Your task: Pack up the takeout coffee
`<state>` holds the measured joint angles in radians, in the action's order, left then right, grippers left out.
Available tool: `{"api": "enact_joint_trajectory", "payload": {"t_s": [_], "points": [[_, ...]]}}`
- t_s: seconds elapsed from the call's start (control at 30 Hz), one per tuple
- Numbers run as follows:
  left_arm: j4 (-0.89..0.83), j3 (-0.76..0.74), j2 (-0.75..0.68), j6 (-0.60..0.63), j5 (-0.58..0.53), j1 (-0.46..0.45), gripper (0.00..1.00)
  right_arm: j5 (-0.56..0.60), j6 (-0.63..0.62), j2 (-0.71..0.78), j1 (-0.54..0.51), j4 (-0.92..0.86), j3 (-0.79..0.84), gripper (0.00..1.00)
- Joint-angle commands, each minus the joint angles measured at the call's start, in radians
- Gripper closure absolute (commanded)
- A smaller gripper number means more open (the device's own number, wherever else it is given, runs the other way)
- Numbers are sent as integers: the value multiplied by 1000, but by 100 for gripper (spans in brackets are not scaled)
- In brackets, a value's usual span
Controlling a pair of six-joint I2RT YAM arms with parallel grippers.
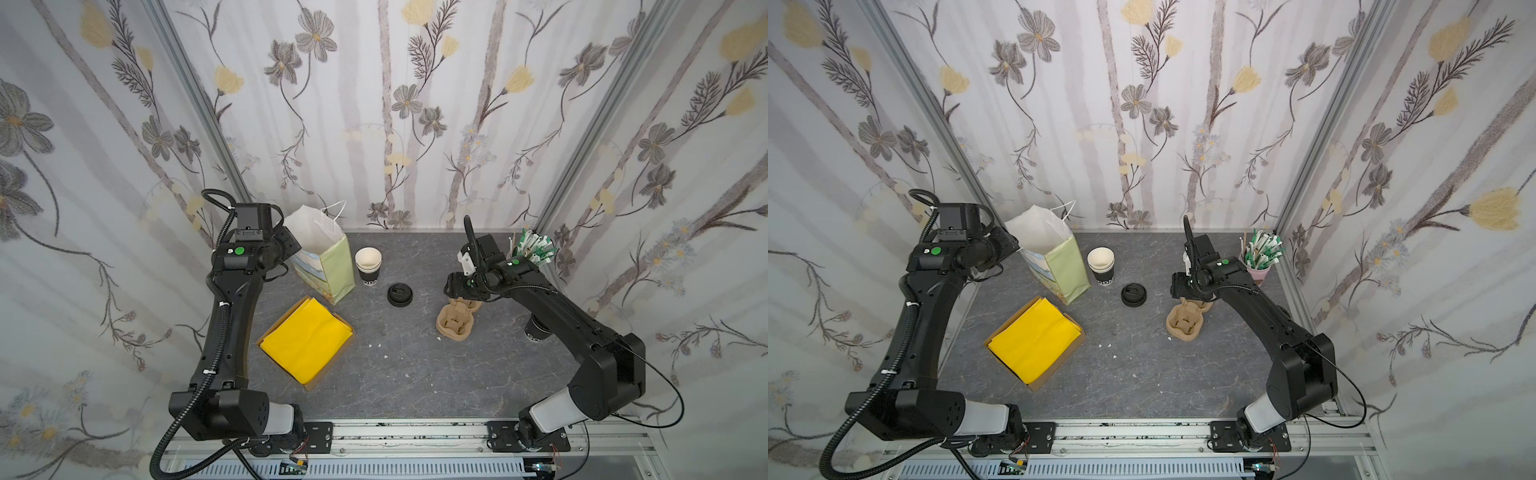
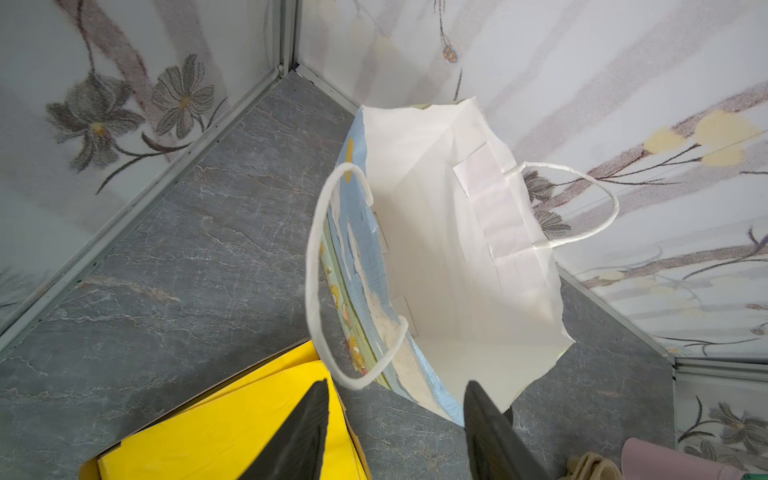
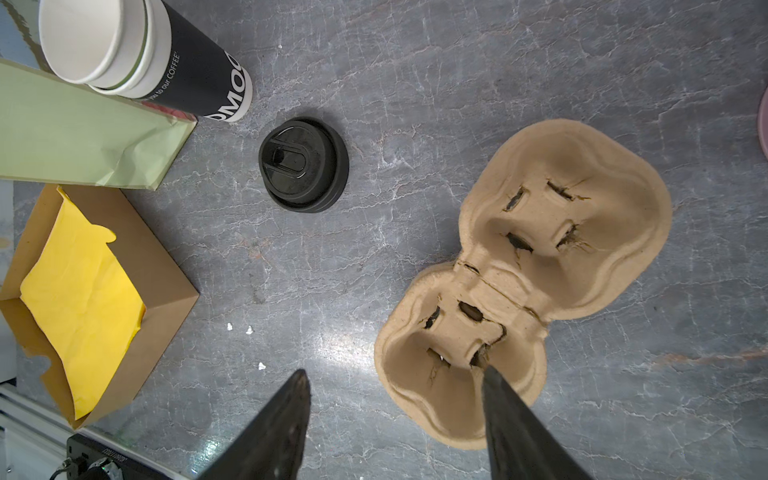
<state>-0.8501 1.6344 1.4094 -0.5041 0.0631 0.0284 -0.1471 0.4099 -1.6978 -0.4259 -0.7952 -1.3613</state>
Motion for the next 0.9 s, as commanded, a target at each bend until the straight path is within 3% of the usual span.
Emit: {"api": "enact_joint_trajectory", "payload": {"t_s": [0.0, 0.13, 0.3, 0.6, 0.7, 0.87], "points": [[-12, 24, 14, 0, 21, 4, 47, -36, -6, -12, -3, 31, -13, 35], [-14, 61, 19, -18, 7, 8, 53, -44, -9, -28, -5, 32, -26, 35], [-16, 22, -40, -43, -64, 8, 43, 24, 2, -16, -2, 28, -4, 36], [-5, -82, -209, -56, -195, 10, 42, 146, 50, -14, 2, 63, 85, 49], [5, -51, -223, -4, -158, 10, 42, 157, 88, -6, 5, 121, 120, 62], [14, -18, -238, 45, -58, 8, 41, 196, 147, -40, 16, 147, 124, 57]]}}
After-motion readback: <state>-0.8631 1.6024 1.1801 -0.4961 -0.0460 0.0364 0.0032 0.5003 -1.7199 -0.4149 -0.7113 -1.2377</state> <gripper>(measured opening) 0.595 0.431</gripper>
